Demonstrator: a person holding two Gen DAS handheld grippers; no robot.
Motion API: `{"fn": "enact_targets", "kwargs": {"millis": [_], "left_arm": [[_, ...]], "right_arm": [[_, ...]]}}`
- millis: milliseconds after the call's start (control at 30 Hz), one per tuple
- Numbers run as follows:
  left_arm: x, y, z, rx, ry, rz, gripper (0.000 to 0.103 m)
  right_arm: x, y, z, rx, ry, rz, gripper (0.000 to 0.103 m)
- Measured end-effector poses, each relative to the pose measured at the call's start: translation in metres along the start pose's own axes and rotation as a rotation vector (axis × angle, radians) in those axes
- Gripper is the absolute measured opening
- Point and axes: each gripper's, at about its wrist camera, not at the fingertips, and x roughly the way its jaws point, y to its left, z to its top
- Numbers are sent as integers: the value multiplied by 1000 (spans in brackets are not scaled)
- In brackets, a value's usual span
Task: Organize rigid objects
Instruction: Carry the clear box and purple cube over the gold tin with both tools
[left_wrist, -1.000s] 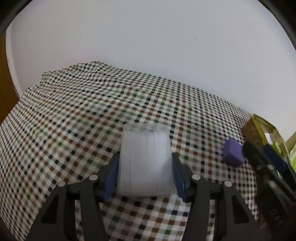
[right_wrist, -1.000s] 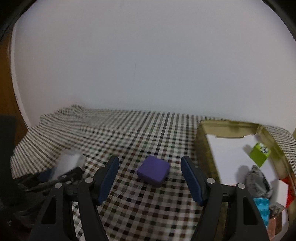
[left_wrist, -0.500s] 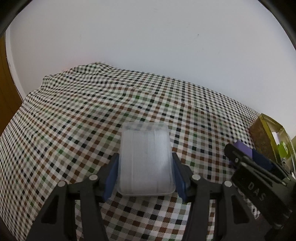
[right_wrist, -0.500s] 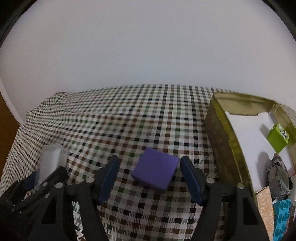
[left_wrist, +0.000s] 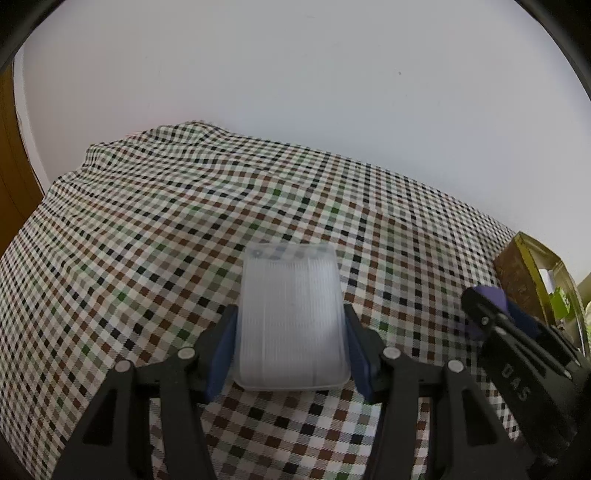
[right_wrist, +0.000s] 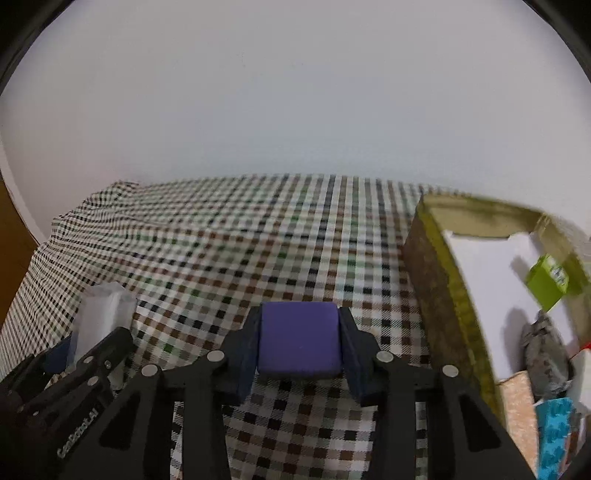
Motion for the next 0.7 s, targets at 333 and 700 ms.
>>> {"fn": "enact_targets", "kwargs": {"millis": [333, 700], "left_arm": [[-22, -9, 0, 42, -101, -18, 54], [-23, -8, 0, 28, -111, -20, 54]], "right_arm": [[-53, 9, -15, -75, -163, -69, 43], [-60, 9, -16, -52, -207, -56, 43]]}}
